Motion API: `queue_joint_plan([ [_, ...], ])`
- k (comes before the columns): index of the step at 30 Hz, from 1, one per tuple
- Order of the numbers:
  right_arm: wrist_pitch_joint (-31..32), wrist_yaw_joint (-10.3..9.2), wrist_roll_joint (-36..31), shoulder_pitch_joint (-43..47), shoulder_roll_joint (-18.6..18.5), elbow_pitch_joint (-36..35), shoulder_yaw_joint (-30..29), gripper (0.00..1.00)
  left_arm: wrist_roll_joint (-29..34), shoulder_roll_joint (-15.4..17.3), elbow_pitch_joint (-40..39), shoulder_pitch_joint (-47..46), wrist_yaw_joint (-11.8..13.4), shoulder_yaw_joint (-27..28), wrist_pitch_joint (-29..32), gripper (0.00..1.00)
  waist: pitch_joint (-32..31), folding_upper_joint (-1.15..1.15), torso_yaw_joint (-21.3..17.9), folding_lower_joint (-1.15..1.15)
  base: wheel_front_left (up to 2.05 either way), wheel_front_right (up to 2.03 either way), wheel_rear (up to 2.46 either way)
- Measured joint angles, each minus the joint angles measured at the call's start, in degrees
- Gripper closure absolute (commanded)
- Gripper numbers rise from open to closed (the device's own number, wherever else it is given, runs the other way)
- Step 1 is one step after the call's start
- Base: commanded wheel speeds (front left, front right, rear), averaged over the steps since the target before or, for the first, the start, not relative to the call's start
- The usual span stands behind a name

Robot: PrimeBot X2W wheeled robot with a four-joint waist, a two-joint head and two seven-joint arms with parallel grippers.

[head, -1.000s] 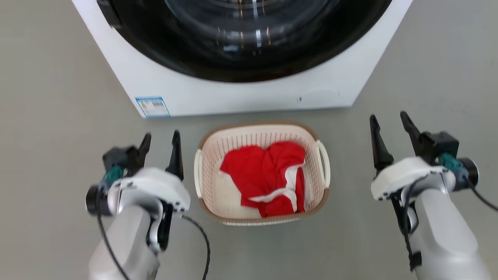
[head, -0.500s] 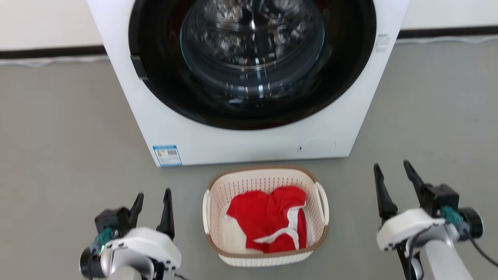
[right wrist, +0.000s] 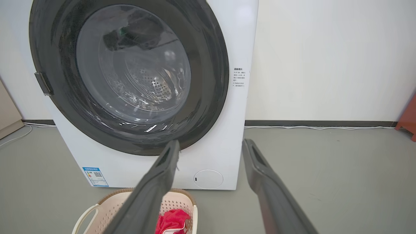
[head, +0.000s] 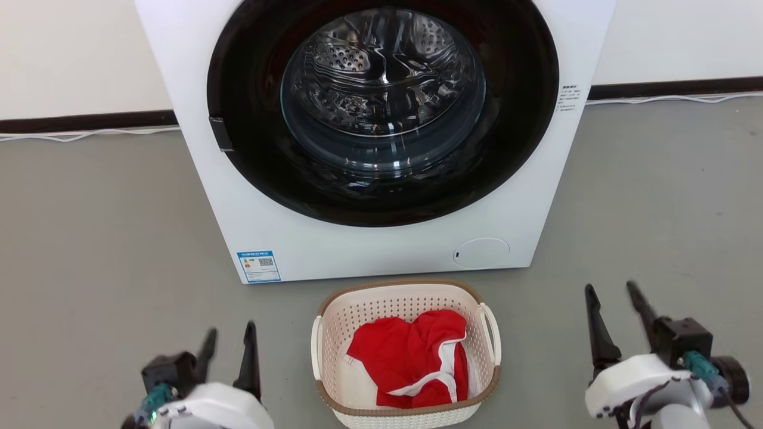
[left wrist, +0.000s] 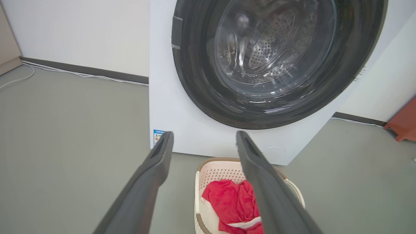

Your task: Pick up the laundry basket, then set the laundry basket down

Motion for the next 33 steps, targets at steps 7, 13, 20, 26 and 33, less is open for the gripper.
queue_joint_plan([
  [7, 0.6, -0.04, 0.4, 3.7, 0.8, 3.9, 0.3, 1.0, -0.7, -1.0, 4.0, 4.0, 0.0, -0.2, 0.5, 1.0, 0.0, 0.0, 0.0, 0.0, 0.0, 0.0, 0.0],
  [13, 1.3, -0.04, 5.0, 3.6, 0.8, 3.5, 0.2, 1.0, -3.8, -1.0, 3.5, 4.2, -0.3, 0.3, 1.5, 1.0, -0.1, 0.0, 0.1, 0.03, 0.0, 0.0, 0.0],
  [20, 2.4, -0.04, 10.4, 3.6, 0.8, 2.7, 0.3, 1.0, -7.6, -1.2, 2.7, 4.2, -1.0, 1.2, 2.7, 1.0, 0.1, 0.0, 0.3, 0.02, 0.0, 0.0, 0.0],
  [26, 3.1, -0.04, 14.7, 3.6, 0.8, 1.8, 0.3, 1.0, -10.8, -1.5, 2.2, 4.1, -1.5, 1.9, 3.6, 1.0, 0.2, 0.0, 0.4, 0.02, 0.0, 0.0, 0.0],
  [33, 4.2, -0.05, 20.0, 3.6, 0.8, 1.1, 0.3, 1.0, -14.6, -1.8, 1.3, 4.1, -2.0, 2.6, 4.7, 1.0, 0.3, 0.0, 0.5, 0.01, 0.0, 0.0, 0.0],
])
